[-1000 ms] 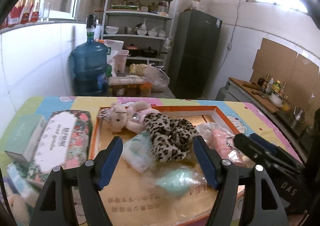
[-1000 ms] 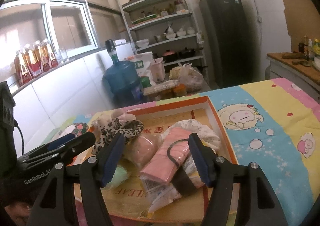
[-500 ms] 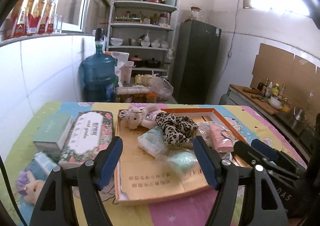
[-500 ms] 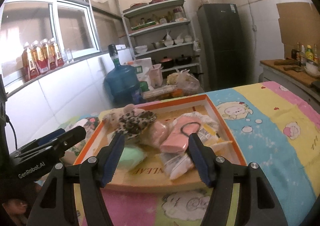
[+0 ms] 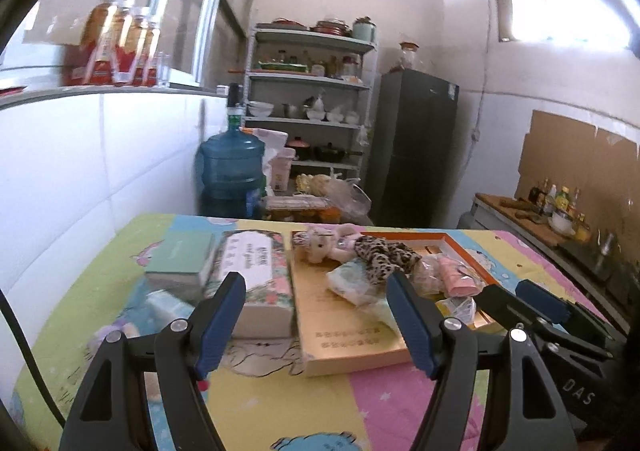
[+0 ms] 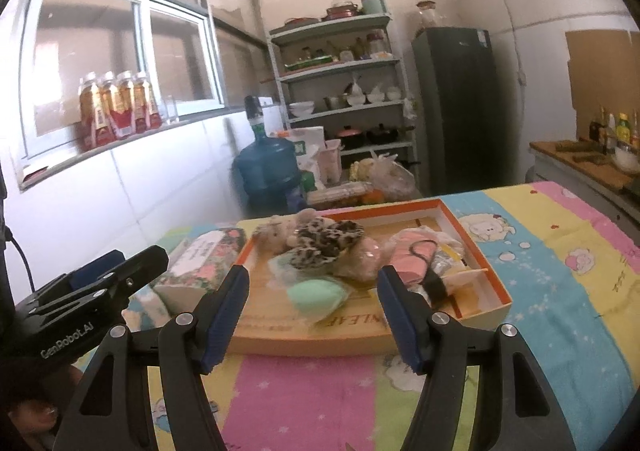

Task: Organize soft objects
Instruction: 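Move both tools back toward the teddy bear and wipes pack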

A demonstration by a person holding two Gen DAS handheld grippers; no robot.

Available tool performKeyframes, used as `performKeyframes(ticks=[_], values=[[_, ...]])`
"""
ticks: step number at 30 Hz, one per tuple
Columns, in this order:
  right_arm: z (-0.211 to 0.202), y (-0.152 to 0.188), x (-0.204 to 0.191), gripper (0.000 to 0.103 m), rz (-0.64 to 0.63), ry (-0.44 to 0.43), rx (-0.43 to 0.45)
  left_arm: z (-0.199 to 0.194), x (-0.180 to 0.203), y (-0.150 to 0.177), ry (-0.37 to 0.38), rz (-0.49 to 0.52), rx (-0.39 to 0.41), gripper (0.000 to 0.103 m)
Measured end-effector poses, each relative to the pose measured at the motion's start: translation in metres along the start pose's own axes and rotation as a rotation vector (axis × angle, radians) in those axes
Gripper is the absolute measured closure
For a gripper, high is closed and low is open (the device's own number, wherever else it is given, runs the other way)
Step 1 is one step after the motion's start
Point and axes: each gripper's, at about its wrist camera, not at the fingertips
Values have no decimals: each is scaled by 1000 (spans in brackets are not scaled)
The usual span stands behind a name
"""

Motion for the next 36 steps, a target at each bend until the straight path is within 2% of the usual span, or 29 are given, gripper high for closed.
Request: performKeyframes(ticks=[16, 26, 32, 36], values=[[-23, 22, -77, 35, -100, -109, -6, -60, -44, 25, -127, -17, 46, 31], [-31, 30, -109, 35, -147, -162, -3, -100, -87, 35, -225, -45, 80, 31], [-24, 39, -129, 35, -163, -200, -33, -116, -114, 45, -276, -56, 79, 31], [-12, 46, -143, 35, -180, -230, -70, -117, -131, 51, -277, -82, 60, 31]])
Point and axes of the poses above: each gripper's, at about its wrist camera, not at the fingertips, and z roughly the way its jaws point, x to its right, y to its underside, and after that the axes turned 3 degrees about y, right-handed
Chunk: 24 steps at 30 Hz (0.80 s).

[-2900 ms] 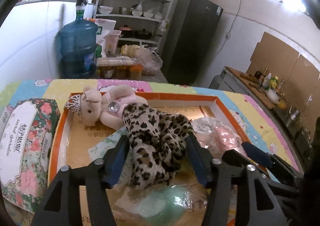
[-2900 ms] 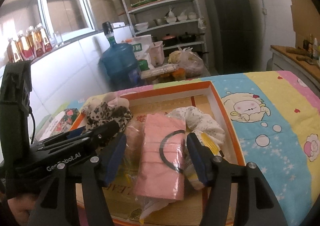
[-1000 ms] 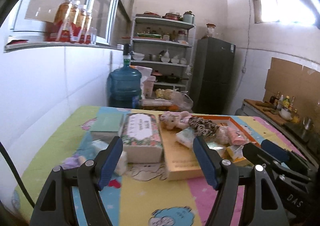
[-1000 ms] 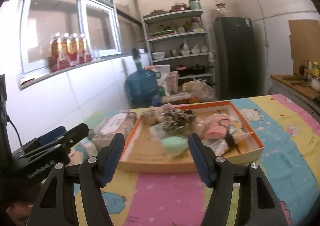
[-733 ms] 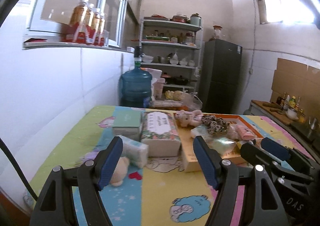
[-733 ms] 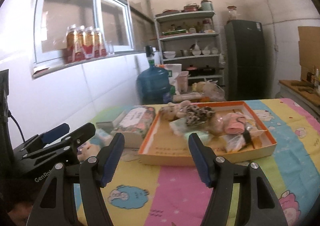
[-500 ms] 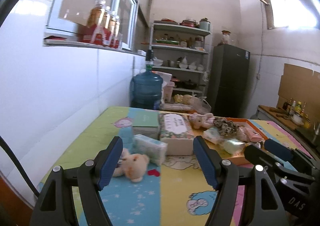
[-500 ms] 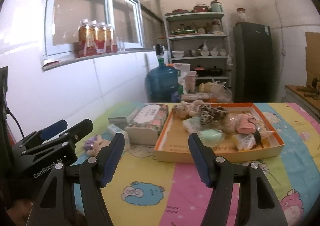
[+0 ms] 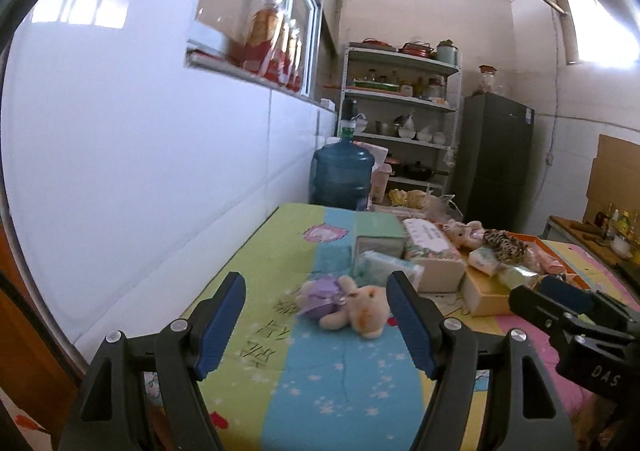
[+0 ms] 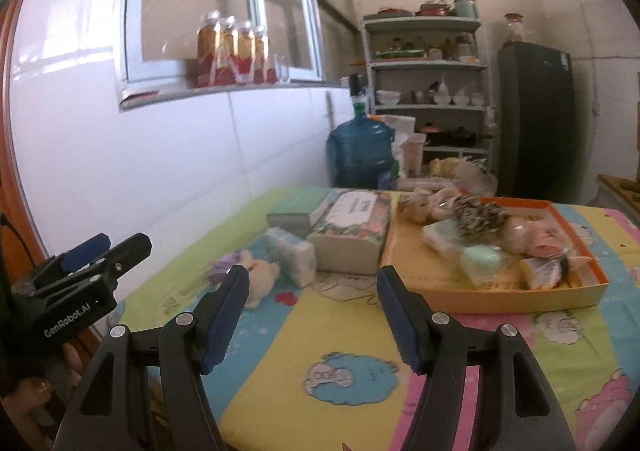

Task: Organize soft objects
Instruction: 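Move both tools back toward the teddy bear and wipes pack, then grasp the cream teddy bear with the left tool while the right tool grasps the blue wipes pack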

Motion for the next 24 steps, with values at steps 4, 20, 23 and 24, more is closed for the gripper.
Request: performKeyframes(ticks=[4, 20, 23, 24], values=[[19, 3, -6, 35, 12, -15, -35, 21, -7, 2, 69, 0, -48, 31], [48, 4, 18, 35, 82, -21, -67, 123, 29, 12, 227, 30, -255, 31], [50, 4, 24, 35, 93, -28, -68, 134, 40, 17, 166, 94, -280, 31], [51, 4, 26, 35, 97, -29, -69, 141, 44, 20, 134, 121, -302, 31]])
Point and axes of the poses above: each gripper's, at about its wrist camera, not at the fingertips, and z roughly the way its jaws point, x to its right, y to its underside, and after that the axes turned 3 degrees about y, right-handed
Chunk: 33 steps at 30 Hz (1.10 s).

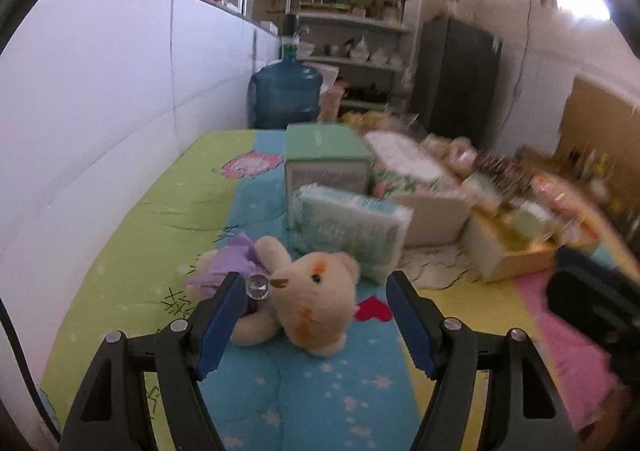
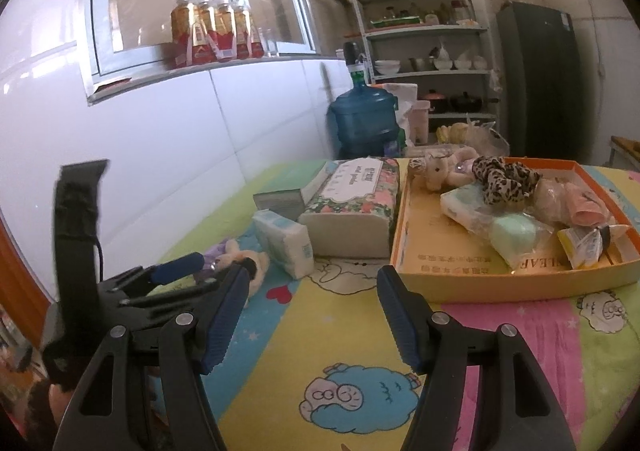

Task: Organize soft objects
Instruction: 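Grasp the cream teddy bear with the left tool while the right tool grasps the blue wipes pack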

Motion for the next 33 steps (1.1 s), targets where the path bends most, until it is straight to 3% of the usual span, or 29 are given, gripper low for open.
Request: performKeyframes(ticks=[3, 6, 8, 14, 24, 30, 31, 33], values=[[3, 0, 5, 35, 7, -2, -5, 14, 3, -1, -65, 26, -47, 31], [6, 2, 10, 35, 16, -1, -12, 17, 5, -3, -78, 37, -59, 32], [10, 2, 13, 35, 23, -9, -22, 16, 2, -3, -89, 33, -51, 40], [22, 0, 8, 35, 7, -54, -56, 0, -16, 2, -8, -31, 23, 54], [88, -21, -18, 35, -47, -137, -198, -57, -34, 16, -64, -75, 150, 54], [127, -30, -32, 36, -79, -88, -265, -60, -42, 17, -29, -89, 154, 54], [131, -32, -34, 38, -83, -79, -268, -60, -42, 17, -21, -91, 154, 54], [136, -32, -36, 57, -90, -71, -277, -58, -43, 18, -10, -95, 153, 54]])
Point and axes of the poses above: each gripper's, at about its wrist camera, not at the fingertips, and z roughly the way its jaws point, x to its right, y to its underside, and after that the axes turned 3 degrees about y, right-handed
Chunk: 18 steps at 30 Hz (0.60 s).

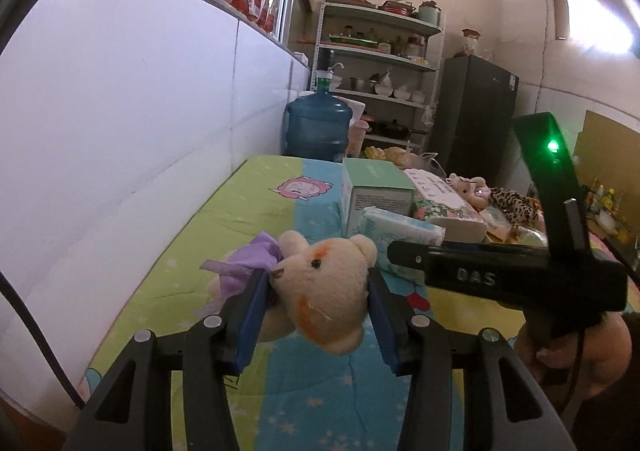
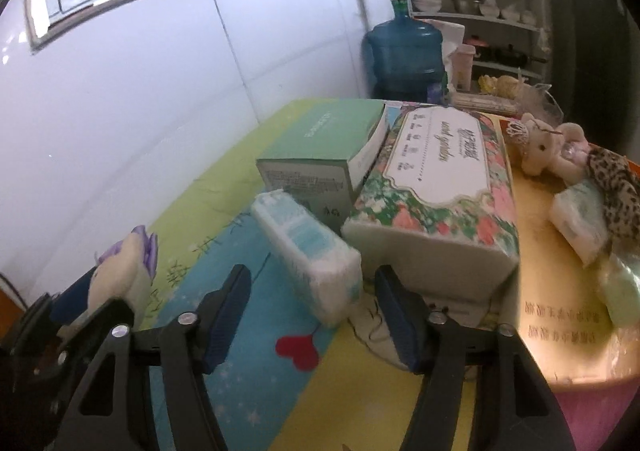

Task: Organize soft objects
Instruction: 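Grasp the cream teddy bear with the left tool while the right tool grasps the blue wipes pack, then carry the teddy bear and wipes pack over the tray with both tools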

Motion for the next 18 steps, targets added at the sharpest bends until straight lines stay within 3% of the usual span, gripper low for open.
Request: performKeyframes(ticks=[1, 5, 18], values=[[2, 0, -1, 69, -5, 2, -3, 0, -1, 0, 4, -2, 0, 54], [0, 3, -8, 78, -24, -5, 9, 0, -4, 1, 9, -10, -1, 54], [-46, 20, -20, 81, -45, -28, 95, -11, 8, 2, -3, 1, 14, 54]])
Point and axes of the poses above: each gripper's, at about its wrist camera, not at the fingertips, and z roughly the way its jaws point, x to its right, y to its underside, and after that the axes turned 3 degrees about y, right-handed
